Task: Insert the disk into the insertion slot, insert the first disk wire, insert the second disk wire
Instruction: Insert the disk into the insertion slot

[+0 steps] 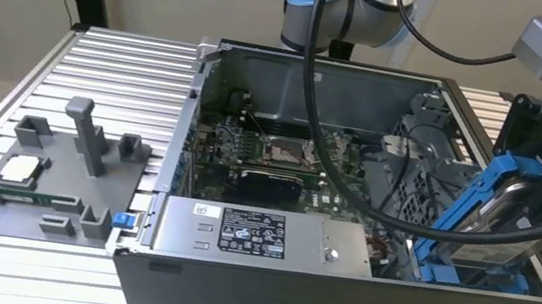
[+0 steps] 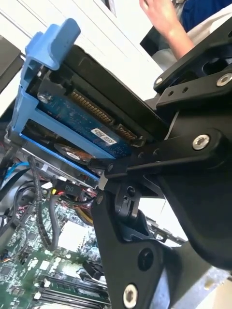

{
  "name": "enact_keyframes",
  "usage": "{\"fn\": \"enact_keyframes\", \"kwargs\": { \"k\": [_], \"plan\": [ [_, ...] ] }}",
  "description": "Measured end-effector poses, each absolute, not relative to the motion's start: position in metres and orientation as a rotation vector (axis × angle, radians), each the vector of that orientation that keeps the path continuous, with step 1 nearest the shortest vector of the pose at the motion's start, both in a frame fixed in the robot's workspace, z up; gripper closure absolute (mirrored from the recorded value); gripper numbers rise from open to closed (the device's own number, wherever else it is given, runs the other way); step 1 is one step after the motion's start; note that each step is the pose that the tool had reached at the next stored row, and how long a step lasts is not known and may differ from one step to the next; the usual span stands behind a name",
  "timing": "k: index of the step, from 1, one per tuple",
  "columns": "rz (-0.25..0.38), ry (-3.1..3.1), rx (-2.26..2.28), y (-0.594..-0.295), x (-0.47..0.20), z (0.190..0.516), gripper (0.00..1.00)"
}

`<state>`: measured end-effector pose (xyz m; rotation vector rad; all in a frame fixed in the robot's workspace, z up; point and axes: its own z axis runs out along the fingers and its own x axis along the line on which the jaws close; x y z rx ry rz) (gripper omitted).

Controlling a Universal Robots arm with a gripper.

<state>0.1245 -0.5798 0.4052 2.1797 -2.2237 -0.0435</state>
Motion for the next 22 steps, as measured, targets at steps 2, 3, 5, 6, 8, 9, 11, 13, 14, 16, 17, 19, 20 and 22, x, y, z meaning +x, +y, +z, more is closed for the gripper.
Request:
{"fn": "enact_keyframes", "kwargs": {
  "k": [2, 3, 5, 6, 8, 9, 11, 13, 14, 16, 17, 19, 20, 22],
  "plan": [
    [-0.043, -2.224, 2.180, -0.580, 0.125, 0.405, 1.00],
    [-0.044, -2.224, 2.180, -0.580, 0.124, 0.405, 1.00],
    [-0.043, -2.224, 2.180, -0.580, 0.124, 0.404, 1.00],
    [-0.044, -2.224, 2.180, -0.580, 0.123, 0.402, 1.00],
    [-0.044, -2.224, 2.180, -0.580, 0.123, 0.398, 1.00],
    [-0.044, -2.224, 2.180, -0.580, 0.123, 0.396, 1.00],
    [-0.044, -2.224, 2.180, -0.579, 0.123, 0.393, 1.00],
    [-0.043, -2.224, 2.180, -0.579, 0.123, 0.390, 1.00],
    [-0.044, -2.224, 2.180, -0.579, 0.123, 0.390, 1.00],
    [-0.043, -2.224, 2.180, -0.579, 0.123, 0.390, 0.00],
    [-0.043, -2.224, 2.180, -0.579, 0.123, 0.390, 0.00],
    [-0.044, -2.224, 2.180, -0.579, 0.123, 0.391, 0.00],
    [-0.044, -2.224, 2.180, -0.579, 0.123, 0.392, 0.00],
    [-0.044, -2.223, 2.179, -0.579, 0.123, 0.396, 0.00]
  ]
}}
